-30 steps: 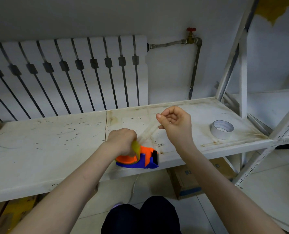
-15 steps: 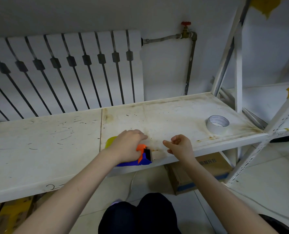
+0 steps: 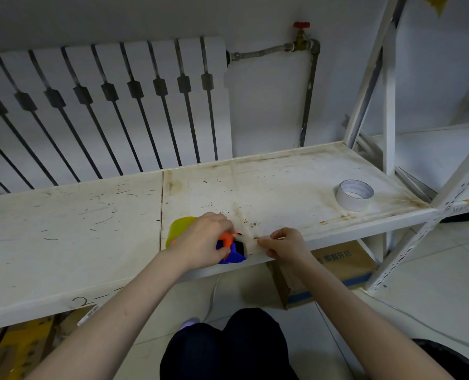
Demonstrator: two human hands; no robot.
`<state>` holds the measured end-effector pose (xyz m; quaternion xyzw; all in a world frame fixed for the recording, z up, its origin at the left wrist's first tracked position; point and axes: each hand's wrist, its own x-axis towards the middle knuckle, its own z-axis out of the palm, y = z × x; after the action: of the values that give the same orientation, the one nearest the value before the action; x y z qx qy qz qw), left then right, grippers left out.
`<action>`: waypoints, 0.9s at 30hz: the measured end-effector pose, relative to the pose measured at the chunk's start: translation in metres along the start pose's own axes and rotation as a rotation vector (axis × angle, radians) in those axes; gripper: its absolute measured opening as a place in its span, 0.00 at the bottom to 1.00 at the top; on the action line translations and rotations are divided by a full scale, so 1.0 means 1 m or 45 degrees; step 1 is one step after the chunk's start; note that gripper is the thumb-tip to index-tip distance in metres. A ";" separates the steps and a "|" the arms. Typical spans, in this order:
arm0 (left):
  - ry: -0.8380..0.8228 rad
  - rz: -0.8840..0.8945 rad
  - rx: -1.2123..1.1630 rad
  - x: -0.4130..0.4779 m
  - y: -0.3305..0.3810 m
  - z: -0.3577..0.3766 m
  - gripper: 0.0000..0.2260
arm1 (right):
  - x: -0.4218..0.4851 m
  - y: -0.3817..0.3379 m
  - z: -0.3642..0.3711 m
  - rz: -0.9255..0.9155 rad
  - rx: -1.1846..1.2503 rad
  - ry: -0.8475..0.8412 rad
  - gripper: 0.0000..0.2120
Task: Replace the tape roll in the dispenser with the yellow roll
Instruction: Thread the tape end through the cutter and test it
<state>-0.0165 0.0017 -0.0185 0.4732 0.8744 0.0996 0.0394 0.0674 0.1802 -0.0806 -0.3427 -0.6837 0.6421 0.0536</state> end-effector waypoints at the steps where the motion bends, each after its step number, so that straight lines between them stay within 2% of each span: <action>1: -0.010 0.001 0.017 0.000 0.001 0.000 0.12 | -0.001 -0.001 0.000 0.005 0.006 -0.013 0.14; 10: -0.055 0.000 0.042 -0.001 0.001 -0.001 0.09 | -0.006 -0.002 -0.002 0.006 -0.018 -0.041 0.16; 22: -0.140 0.028 0.132 0.001 0.003 -0.003 0.09 | -0.003 -0.001 0.002 0.042 -0.031 -0.041 0.16; 27: -0.143 0.025 0.137 0.001 0.002 -0.003 0.08 | -0.003 0.003 0.001 0.088 -0.054 -0.104 0.18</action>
<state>-0.0158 0.0029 -0.0148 0.4881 0.8702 0.0262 0.0619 0.0707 0.1774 -0.0819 -0.3407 -0.6864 0.6424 -0.0041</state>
